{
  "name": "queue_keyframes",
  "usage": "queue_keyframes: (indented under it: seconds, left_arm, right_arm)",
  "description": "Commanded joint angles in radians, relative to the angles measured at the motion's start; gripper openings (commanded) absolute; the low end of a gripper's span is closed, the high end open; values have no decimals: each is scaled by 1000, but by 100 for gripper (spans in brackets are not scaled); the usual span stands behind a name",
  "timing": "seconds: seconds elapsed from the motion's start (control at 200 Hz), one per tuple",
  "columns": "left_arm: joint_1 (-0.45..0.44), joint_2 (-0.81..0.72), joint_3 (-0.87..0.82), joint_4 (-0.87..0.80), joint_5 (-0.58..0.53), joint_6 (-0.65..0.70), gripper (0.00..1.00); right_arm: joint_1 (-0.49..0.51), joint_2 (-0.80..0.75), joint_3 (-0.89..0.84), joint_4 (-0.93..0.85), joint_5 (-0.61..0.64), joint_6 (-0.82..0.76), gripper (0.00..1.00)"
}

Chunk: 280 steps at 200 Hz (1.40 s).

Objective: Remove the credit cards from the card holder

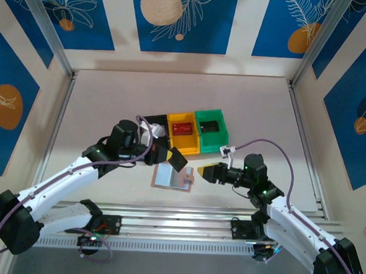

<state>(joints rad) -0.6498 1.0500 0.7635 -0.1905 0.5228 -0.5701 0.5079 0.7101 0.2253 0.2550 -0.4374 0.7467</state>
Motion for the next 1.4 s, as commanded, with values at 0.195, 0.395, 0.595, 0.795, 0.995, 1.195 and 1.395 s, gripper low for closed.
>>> queue_keyframes:
  seconds: [0.195,0.395,0.595,0.795,0.995,1.195,1.395]
  left_arm:
    - [12,-34,-40,64,-130,-50,0]
    - [12,-50,-122,279,-96,-171,0]
    - [10,-60,-174,430,-82,-291,0]
    - [3,-77,-208,505,-89,-350,0]
    - [-3,-64,-264,615,-73,-411,0]
    - [-8,-68,-285,639,-73,-423,0]
    - [-24,-54,-290,680,-70,-448,0]
  right_arm:
    - [-10,-47,-60,111,18,131,75]
    - [10,-47,-74,179,50,187,70]
    - [43,-45,-90,253,104,223,58]
    - [100,27,-57,282,157,218,58]
    - [116,119,-17,357,175,225,55]
    - [144,203,37,401,166,205,52]
    - [168,274,65,449,158,207,47]
